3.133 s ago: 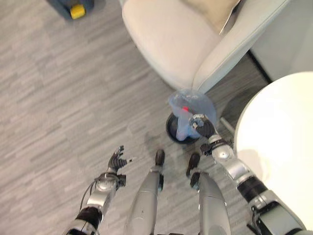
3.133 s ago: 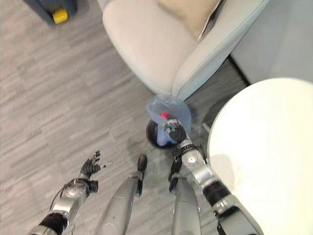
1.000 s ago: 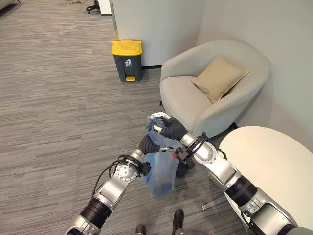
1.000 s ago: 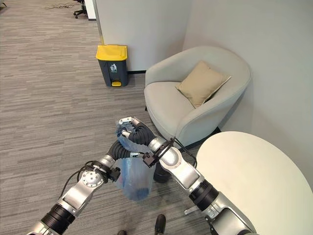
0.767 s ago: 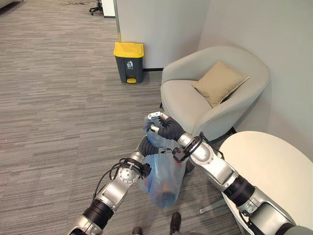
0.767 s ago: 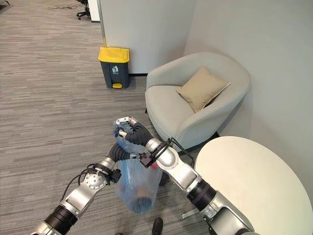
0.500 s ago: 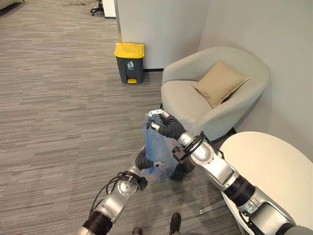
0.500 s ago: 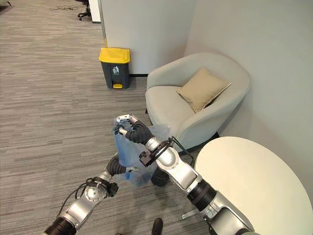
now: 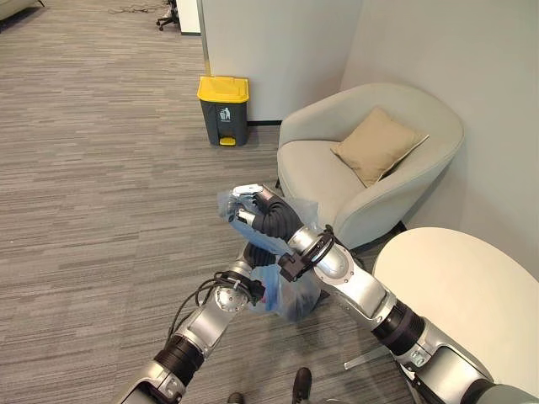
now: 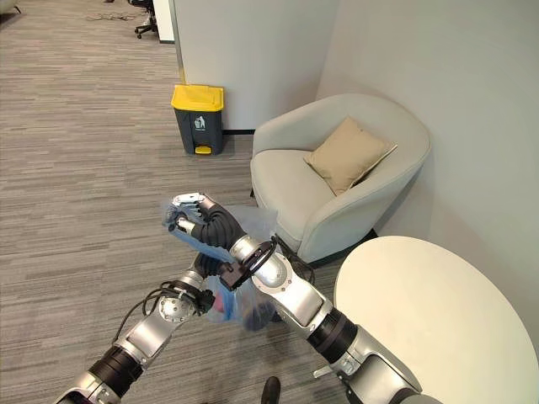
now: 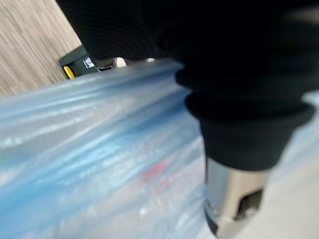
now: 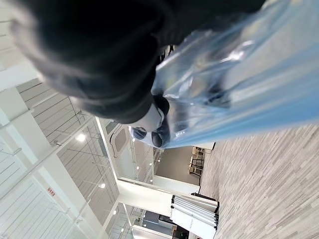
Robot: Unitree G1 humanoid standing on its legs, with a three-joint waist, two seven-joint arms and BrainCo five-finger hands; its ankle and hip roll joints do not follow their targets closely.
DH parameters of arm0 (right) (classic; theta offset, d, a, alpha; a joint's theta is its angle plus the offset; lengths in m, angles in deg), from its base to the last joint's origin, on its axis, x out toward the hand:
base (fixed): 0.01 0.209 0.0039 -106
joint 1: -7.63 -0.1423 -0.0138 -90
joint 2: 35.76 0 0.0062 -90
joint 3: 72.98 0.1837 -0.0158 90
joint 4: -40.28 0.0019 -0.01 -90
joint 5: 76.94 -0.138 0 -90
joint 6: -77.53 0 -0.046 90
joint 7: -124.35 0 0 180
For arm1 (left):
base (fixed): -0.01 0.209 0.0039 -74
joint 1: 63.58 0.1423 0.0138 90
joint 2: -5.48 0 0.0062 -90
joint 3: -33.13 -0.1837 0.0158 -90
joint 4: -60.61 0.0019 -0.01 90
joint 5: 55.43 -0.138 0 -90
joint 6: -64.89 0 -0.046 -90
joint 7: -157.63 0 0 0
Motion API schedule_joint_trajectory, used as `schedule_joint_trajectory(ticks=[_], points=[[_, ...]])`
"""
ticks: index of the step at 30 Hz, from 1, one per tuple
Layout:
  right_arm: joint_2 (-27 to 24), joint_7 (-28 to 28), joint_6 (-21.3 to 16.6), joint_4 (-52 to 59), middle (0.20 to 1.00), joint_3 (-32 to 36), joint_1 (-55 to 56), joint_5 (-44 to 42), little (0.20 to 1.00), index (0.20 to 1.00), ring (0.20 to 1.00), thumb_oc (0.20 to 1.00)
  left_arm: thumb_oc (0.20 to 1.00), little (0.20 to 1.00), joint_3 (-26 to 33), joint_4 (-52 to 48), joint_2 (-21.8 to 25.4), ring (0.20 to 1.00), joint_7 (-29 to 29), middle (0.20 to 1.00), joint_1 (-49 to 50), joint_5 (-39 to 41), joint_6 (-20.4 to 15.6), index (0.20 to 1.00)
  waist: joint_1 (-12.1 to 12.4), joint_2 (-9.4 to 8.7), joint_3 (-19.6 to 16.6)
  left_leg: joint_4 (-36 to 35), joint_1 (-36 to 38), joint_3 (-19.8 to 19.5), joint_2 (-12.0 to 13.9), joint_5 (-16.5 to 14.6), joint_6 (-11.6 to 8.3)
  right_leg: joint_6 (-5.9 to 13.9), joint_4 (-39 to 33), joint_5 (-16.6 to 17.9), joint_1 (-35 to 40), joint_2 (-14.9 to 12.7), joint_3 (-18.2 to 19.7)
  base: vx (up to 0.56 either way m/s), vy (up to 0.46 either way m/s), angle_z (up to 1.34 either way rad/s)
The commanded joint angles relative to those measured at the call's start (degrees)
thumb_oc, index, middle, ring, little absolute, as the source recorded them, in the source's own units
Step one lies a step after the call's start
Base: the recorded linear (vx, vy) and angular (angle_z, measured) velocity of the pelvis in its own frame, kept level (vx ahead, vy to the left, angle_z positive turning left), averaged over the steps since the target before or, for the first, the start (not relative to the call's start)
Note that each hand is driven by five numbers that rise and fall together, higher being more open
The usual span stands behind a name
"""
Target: Gather garbage on tea table into small bin, then transfer packed bag to large trash can.
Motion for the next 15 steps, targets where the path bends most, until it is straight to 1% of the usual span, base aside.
schedule_joint_trajectory(ticks=[1,3,4,7,8,15], points=[[5.1,-1.1,-4.3,3.3,0.2,-0.4,-8.0,-3.4,0.2,0.2,0.2,0.2,1.0,1.0,-4.7,2.5,-2.8,1.0,-0.3,1.0,-6.7,0.0,-3.1,1.0,-0.3,-0.42,-1.4,-0.7,-3.0,-1.7,-0.4,-2.4,-0.47,4.79,3.4,-13.9,6.8,-0.2,3.4,0.0,0.0,0.0],[5.6,-1.1,-4.4,3.0,0.2,-1.0,-8.6,-4.3,0.2,0.2,0.2,0.2,1.0,1.0,-5.8,4.1,-3.6,1.0,-0.5,1.0,-7.9,0.0,-3.0,1.0,-0.6,-0.34,-1.5,-0.7,-2.9,-1.6,-0.5,-2.5,-0.42,4.83,3.4,-13.9,6.8,-0.2,3.5,0.0,0.0,0.0],[6.1,-1.2,-4.3,2.8,0.2,-1.6,-9.1,-4.9,0.2,0.2,0.2,0.2,0.2,0.2,-6.5,5.4,-4.4,0.2,-0.5,0.2,-8.9,0.4,-2.8,0.2,-0.9,-0.19,-1.5,-0.7,-2.8,-1.4,-0.5,-2.5,-0.39,4.84,3.4,-13.8,6.7,-0.3,3.7,-0.01,0.032,-0.03],[6.0,-1.6,-4.4,2.8,0.2,-1.9,-9.1,-5.1,0.2,0.2,0.2,0.2,0.2,0.2,-6.2,5.4,-4.6,0.2,-0.1,0.2,-10.3,1.6,-3.2,0.2,-1.4,0.15,-1.6,-0.7,-2.7,-1.1,-0.5,-2.6,-0.31,4.88,3.5,-13.7,6.6,-0.4,4.0,0.0,0.021,-0.06],[5.5,-2.1,-4.3,2.6,0.2,-1.8,-8.1,-4.9,0.2,0.2,0.2,0.2,0.2,0.2,-5.0,4.6,-3.8,0.2,0.1,0.2,-10.0,2.3,-3.5,0.2,-1.7,0.47,-1.7,-0.7,-2.6,-0.8,-0.6,-2.7,-0.3,4.91,3.5,-13.6,6.7,-0.5,4.2,0.01,0.02,-0.11],[3.9,-3.4,-3.6,1.5,0.2,-1.6,-4.9,-2.0,0.2,0.2,0.2,0.2,0.2,0.2,-2.1,1.5,-2.7,0.2,0.1,0.2,-7.8,4.2,-4.4,0.2,-2.0,0.93,-1.9,-0.7,-2.3,-0.8,-0.6,-2.9,-0.26,5.04,3.2,-13.6,7.1,-0.7,4.1,0.01,0.007,-0.05]])
